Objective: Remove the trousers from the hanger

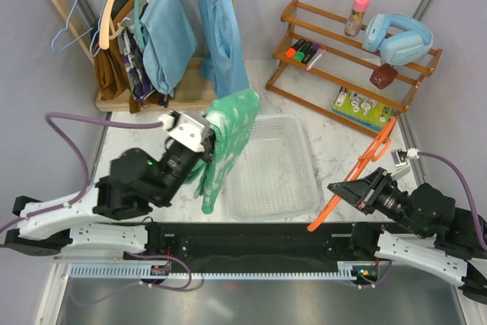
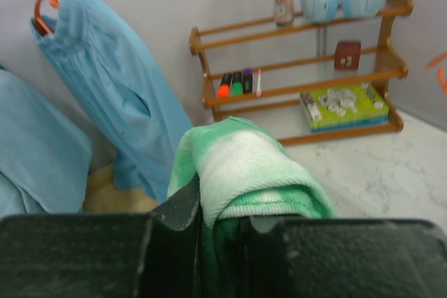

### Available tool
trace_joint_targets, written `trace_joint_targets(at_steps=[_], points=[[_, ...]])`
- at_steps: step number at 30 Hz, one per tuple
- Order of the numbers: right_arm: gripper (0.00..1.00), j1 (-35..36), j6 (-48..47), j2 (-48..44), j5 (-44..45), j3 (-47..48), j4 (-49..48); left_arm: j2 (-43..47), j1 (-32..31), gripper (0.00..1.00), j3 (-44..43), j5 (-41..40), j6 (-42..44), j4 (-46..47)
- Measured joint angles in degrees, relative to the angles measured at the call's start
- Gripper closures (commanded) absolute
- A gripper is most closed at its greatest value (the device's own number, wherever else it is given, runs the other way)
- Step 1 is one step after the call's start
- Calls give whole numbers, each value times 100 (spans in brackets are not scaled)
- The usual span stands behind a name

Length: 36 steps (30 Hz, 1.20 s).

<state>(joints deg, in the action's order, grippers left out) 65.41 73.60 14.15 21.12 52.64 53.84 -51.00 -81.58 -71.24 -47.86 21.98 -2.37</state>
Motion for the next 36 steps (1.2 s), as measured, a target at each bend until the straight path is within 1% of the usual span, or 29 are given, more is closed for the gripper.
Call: trace_joint_targets(at_steps=[4, 7, 13, 19, 24, 28, 32, 36], points=[[100, 0, -50, 90, -76, 201, -59, -20, 116, 98, 750, -63, -245, -105], [100, 0, -96, 149, -127, 269, -133, -131, 251, 98, 946, -4, -367, -192], [100, -7, -125, 173, -201, 269, -199, -407, 699, 98, 960, 179, -584, -188], [100, -11, -127, 170, -201, 269, -240, -584, 946, 98, 922, 337, -588, -197], [100, -17, -138, 170, -203, 269, -240, -811, 1287, 98, 835, 623, -619, -179], [100, -17, -138, 168, -203, 269, -260, -1322, 1432, 98, 811, 844, -809, -129], [100, -17, -136, 166, -210, 269, -284, -2210, 1443, 98, 807, 1086, -1086, -48], [100, -28, -138, 166, -251, 275, -302, -2935, 1443, 98, 815, 1257, -1567, -42]])
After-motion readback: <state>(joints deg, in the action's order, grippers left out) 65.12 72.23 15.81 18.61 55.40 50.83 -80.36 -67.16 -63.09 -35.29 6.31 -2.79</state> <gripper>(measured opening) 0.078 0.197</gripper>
